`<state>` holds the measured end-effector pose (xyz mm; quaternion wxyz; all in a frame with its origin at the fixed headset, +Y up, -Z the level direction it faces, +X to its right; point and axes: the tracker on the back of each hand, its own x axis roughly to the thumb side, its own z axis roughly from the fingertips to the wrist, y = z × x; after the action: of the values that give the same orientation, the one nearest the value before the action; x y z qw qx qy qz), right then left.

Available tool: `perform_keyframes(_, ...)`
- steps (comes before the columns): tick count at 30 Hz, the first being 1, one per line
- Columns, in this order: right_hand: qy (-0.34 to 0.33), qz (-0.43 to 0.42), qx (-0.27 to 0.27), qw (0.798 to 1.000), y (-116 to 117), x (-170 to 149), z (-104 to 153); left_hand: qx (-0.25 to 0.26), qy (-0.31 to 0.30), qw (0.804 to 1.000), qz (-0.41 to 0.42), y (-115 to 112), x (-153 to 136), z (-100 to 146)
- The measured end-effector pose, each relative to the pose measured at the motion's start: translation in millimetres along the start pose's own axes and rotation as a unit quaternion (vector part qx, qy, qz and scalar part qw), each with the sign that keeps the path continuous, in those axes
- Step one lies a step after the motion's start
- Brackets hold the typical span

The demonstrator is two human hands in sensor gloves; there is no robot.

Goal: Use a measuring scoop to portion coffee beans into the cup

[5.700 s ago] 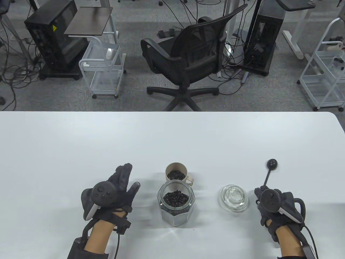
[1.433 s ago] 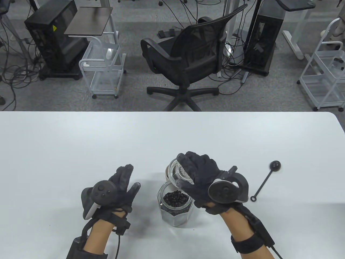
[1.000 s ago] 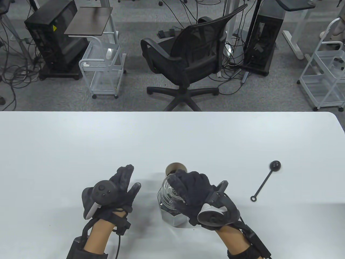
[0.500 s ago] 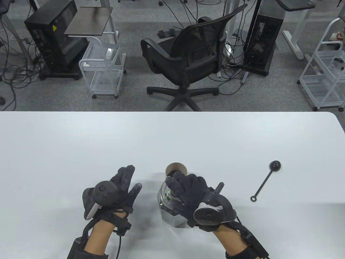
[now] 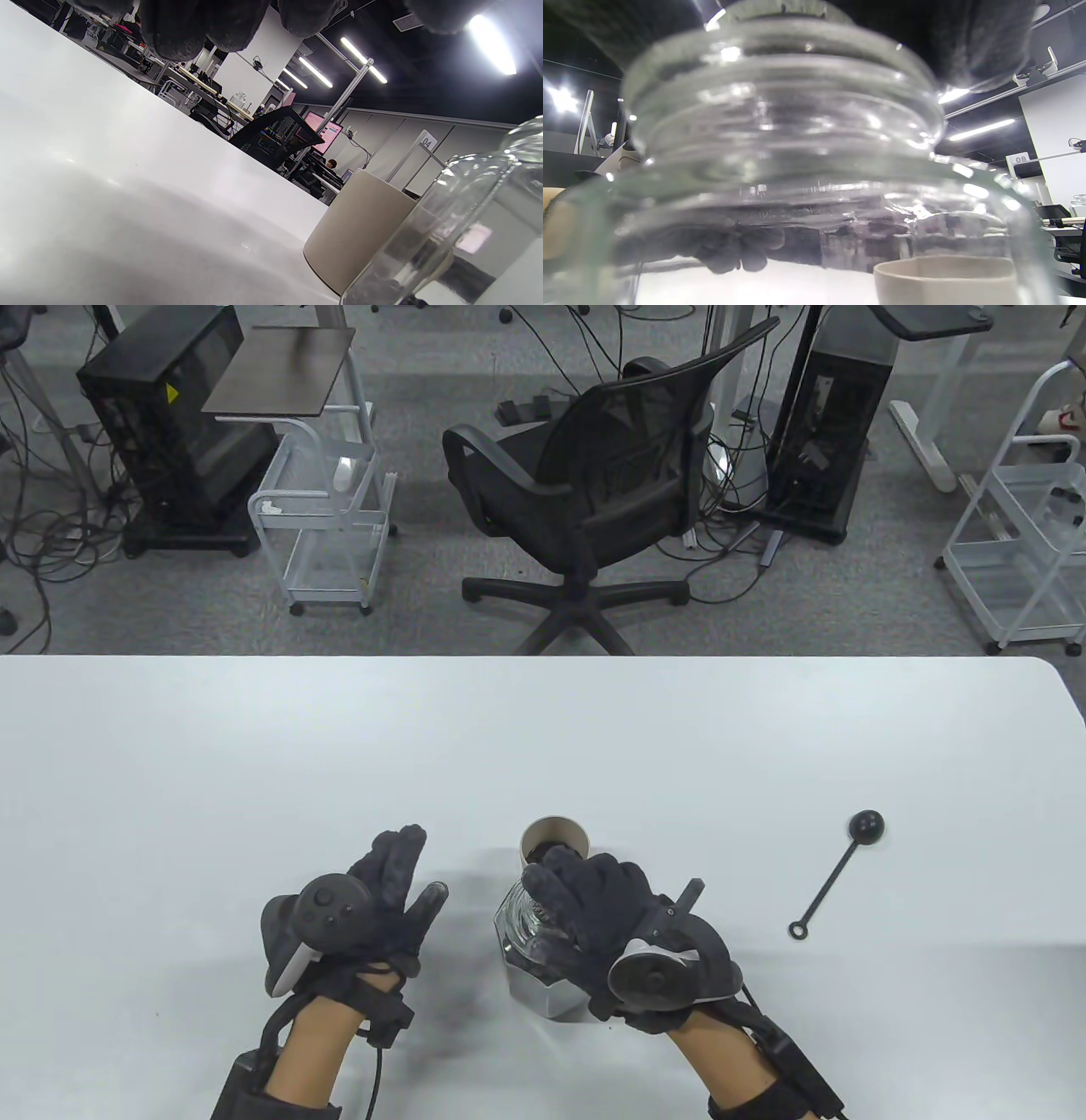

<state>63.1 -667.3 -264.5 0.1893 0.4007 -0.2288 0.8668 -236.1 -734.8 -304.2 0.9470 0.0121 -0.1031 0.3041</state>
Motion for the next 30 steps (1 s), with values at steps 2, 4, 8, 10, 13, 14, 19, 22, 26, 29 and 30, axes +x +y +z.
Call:
perform_keyframes(2,0.007,-0.006,-0.012,1.0,-2.5,-2.3,0.5,0.0,0.0,1.0,0.0,0.1,0.1,-0.1)
perform_keyframes(4,0.021,-0.028,-0.041,0.999,-9.2,-6.4,1.7,0.001,0.0,1.0,0.002,0.1,0.2,0.2)
perform_keyframes(8,0.068,-0.048,-0.09,0.992,-29.0,-20.5,6.6,0.003,0.0,1.0,0.002,-1.1,0.5,-1.1)
perform_keyframes(10,0.096,-0.029,-0.118,0.988,-43.0,-31.2,11.8,-0.002,-0.001,1.0,-0.006,-2.4,0.9,-2.3)
perform_keyframes(13,0.144,-0.015,-0.143,0.979,-56.6,-42.8,20.9,-0.007,0.002,1.0,-0.018,-2.5,3.5,-2.4)
perform_keyframes(14,0.169,-0.009,-0.145,0.975,-60.5,-47.6,25.2,-0.006,0.003,1.0,-0.023,-2.6,4.9,-1.9)
perform_keyframes(19,0.255,-0.002,-0.11,0.961,-61.7,-66.6,45.0,-0.003,-0.005,1.0,-0.03,-3.6,9.3,-1.3)
perform_keyframes(22,0.298,0.019,-0.072,0.952,-51.1,-79.3,64.3,0.004,-0.012,1.0,-0.029,-0.9,12.6,0.2)
perform_keyframes(26,0.328,0.023,-0.05,0.943,-40.3,-94.2,84.3,0.009,-0.018,0.999,-0.035,0.8,15.3,2.1)
perform_keyframes(29,0.332,0.052,-0.055,0.94,-38.8,-100.9,91.8,0.015,-0.015,0.998,-0.051,2.4,18.3,4.0)
perform_keyframes(30,0.337,0.064,-0.051,0.938,-38.6,-102.4,93.6,0.018,-0.014,0.998,-0.055,2.5,18.7,4.2)
